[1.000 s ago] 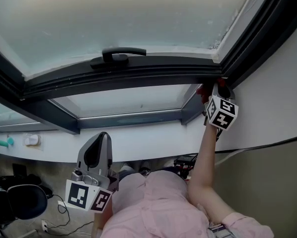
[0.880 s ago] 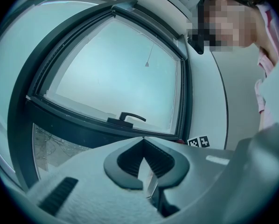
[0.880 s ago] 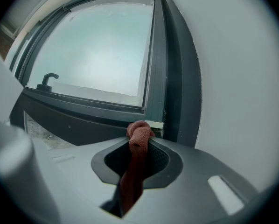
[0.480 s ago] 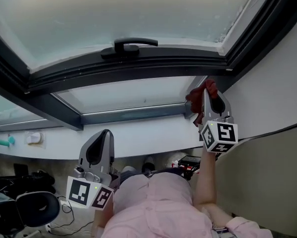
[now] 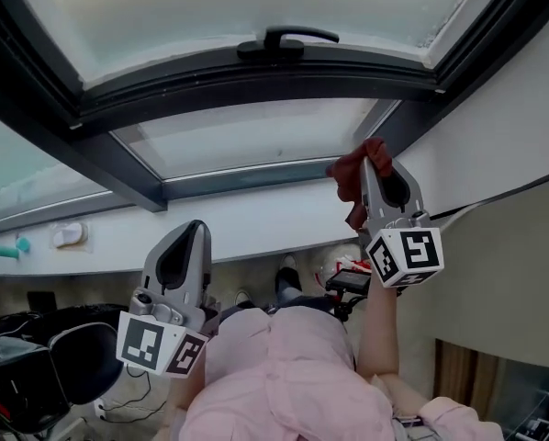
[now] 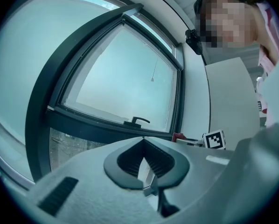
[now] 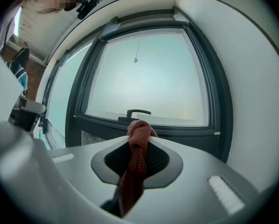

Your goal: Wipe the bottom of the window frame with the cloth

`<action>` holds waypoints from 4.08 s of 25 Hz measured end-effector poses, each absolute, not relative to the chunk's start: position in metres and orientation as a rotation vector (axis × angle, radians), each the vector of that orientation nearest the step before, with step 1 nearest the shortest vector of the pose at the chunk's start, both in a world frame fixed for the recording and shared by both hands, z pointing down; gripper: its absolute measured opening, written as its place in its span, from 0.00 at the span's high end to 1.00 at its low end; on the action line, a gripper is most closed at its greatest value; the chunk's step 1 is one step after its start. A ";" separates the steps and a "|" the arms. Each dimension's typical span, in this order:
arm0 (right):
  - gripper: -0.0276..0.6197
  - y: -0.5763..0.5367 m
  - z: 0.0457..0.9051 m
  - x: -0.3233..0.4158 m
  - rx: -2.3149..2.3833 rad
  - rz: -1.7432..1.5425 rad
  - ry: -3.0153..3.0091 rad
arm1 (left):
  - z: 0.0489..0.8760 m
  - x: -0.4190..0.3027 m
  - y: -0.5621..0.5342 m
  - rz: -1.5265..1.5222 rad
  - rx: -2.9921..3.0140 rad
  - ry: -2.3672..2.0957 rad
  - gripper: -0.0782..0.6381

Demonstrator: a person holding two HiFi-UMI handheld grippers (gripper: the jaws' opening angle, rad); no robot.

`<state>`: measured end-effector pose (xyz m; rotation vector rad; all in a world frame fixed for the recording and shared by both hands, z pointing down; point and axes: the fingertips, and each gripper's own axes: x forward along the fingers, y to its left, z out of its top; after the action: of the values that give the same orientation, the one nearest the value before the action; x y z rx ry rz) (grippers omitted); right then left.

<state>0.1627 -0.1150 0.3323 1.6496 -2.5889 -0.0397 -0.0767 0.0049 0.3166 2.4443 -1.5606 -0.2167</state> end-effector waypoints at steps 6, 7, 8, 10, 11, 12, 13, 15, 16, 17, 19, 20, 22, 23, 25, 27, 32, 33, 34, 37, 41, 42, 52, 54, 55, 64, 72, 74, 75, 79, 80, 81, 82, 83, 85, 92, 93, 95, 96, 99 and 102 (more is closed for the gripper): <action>0.86 -0.053 0.334 0.106 1.626 0.019 -2.615 | 0.325 -0.133 0.057 -0.182 2.442 -1.544 0.89; 0.86 -0.043 0.335 0.098 1.612 0.028 -2.618 | 0.328 -0.139 0.063 -0.180 2.441 -1.542 0.89; 0.86 -0.034 0.338 0.092 1.596 0.036 -2.621 | 0.331 -0.143 0.069 -0.180 2.440 -1.539 0.89; 0.86 -0.016 0.345 0.088 1.565 0.045 -2.627 | 0.338 -0.145 0.079 -0.189 2.445 -1.531 0.89; 0.86 -0.008 0.347 0.087 1.554 0.043 -2.630 | 0.341 -0.144 0.085 -0.197 2.449 -1.529 0.89; 0.86 0.000 0.348 0.087 1.548 0.038 -2.635 | 0.344 -0.143 0.091 -0.205 2.454 -1.529 0.89; 0.86 0.007 0.347 0.087 1.544 0.032 -2.642 | 0.345 -0.143 0.097 -0.214 2.457 -1.532 0.89; 0.86 0.022 0.341 0.083 1.531 0.019 -2.657 | 0.344 -0.145 0.108 -0.231 2.460 -1.536 0.89; 0.86 0.029 0.337 0.080 1.523 0.017 -2.663 | 0.342 -0.146 0.113 -0.236 2.459 -1.534 0.89; 0.86 0.037 0.334 0.076 1.513 0.018 -2.666 | 0.341 -0.148 0.117 -0.238 2.457 -1.530 0.89; 0.86 0.050 0.328 0.070 1.494 0.025 -2.669 | 0.340 -0.150 0.125 -0.237 2.449 -1.520 0.89; 0.86 0.054 0.327 0.067 1.484 0.031 -2.668 | 0.339 -0.149 0.127 -0.235 2.443 -1.514 0.89; 0.86 0.059 0.327 0.065 1.461 0.052 -2.664 | 0.337 -0.147 0.129 -0.228 2.430 -1.505 0.89; 0.86 0.060 0.329 0.064 1.450 0.067 -2.661 | 0.337 -0.145 0.129 -0.223 2.424 -1.501 0.89; 0.86 0.061 0.334 0.065 1.434 0.095 -2.658 | 0.338 -0.142 0.127 -0.213 2.414 -1.497 0.89; 0.86 0.060 0.339 0.067 1.422 0.113 -2.658 | 0.340 -0.138 0.125 -0.201 2.406 -1.497 0.89; 0.86 0.057 0.361 0.078 1.391 0.167 -2.657 | 0.351 -0.125 0.118 -0.158 2.384 -1.521 0.89; 0.86 0.056 0.367 0.082 1.385 0.181 -2.657 | 0.354 -0.120 0.116 -0.146 2.383 -1.527 0.89; 0.86 0.055 0.373 0.087 1.378 0.195 -2.659 | 0.357 -0.115 0.116 -0.133 2.381 -1.534 0.89; 0.86 0.052 0.384 0.095 1.352 0.225 -2.669 | 0.363 -0.106 0.116 -0.110 2.362 -1.562 0.89; 0.86 0.036 0.385 0.099 1.310 0.234 -2.678 | 0.366 -0.104 0.111 -0.110 2.304 -1.608 0.89; 0.86 0.033 0.388 0.100 1.307 0.238 -2.678 | 0.368 -0.104 0.110 -0.108 2.296 -1.615 0.89; 0.86 0.049 0.393 0.082 1.317 0.245 -2.682 | 0.373 -0.117 0.124 -0.108 2.313 -1.592 0.89; 0.86 0.047 0.394 0.078 1.314 0.254 -2.677 | 0.375 -0.120 0.123 -0.106 2.306 -1.585 0.89; 0.86 0.045 0.396 0.078 1.316 0.260 -2.677 | 0.377 -0.120 0.121 -0.100 2.304 -1.580 0.89; 0.86 0.038 0.390 0.064 1.285 0.276 -2.712 | 0.369 -0.130 0.110 -0.071 2.304 -1.612 0.89; 0.86 0.047 0.392 0.073 1.331 0.257 -2.692 | 0.370 -0.126 0.120 -0.077 2.336 -1.592 0.89; 0.86 0.048 0.392 0.074 1.334 0.251 -2.693 | 0.370 -0.125 0.121 -0.079 2.343 -1.592 0.89; 0.86 0.049 0.392 0.074 1.333 0.248 -2.693 | 0.370 -0.124 0.122 -0.073 2.348 -1.594 0.89; 0.86 0.059 0.394 0.077 1.328 0.239 -2.706 | 0.378 -0.112 0.128 0.098 2.427 -1.627 0.89; 0.86 0.063 0.393 0.077 1.326 0.234 -2.711 | 0.381 -0.108 0.131 0.167 2.455 -1.633 0.89; 0.86 0.068 0.393 0.075 1.323 0.225 -2.714 | 0.384 -0.104 0.134 0.225 2.476 -1.634 0.89; 0.86 0.074 0.393 0.073 1.318 0.215 -2.716 | 0.387 -0.101 0.137 0.259 2.489 -1.630 0.89; 0.86 0.079 0.393 0.070 1.309 0.206 -2.717 | 0.388 -0.098 0.139 0.264 2.494 -1.622 0.89; 0.86 0.085 0.398 0.062 1.286 0.208 -2.720 | 0.392 -0.096 0.141 0.251 2.498 -1.601 0.89; 0.86 0.073 0.409 0.048 1.235 0.254 -2.727 | 0.396 -0.099 0.123 0.260 2.491 -1.586 0.89; 0.86 0.075 0.403 0.046 1.236 0.248 -2.727 | 0.390 -0.102 0.125 0.249 2.490 -1.590 0.89; 0.86 0.080 0.392 0.043 1.240 0.237 -2.728 | 0.380 -0.105 0.131 0.246 2.499 -1.590 0.89; 0.86 0.081 0.390 0.043 1.241 0.234 -2.728 | 0.378 -0.106 0.133 0.246 2.501 -1.590 0.89; 0.86 0.083 0.392 0.044 1.238 0.232 -2.728 | 0.380 -0.106 0.135 0.239 2.494 -1.592 0.89; 0.86 0.082 0.396 0.044 1.239 0.232 -2.725 | 0.384 -0.106 0.134 0.236 2.489 -1.590 0.89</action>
<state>0.0442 0.0823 0.3956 1.2391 -2.7246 0.2322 -0.1059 0.1344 0.3844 2.4887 -1.5897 0.2357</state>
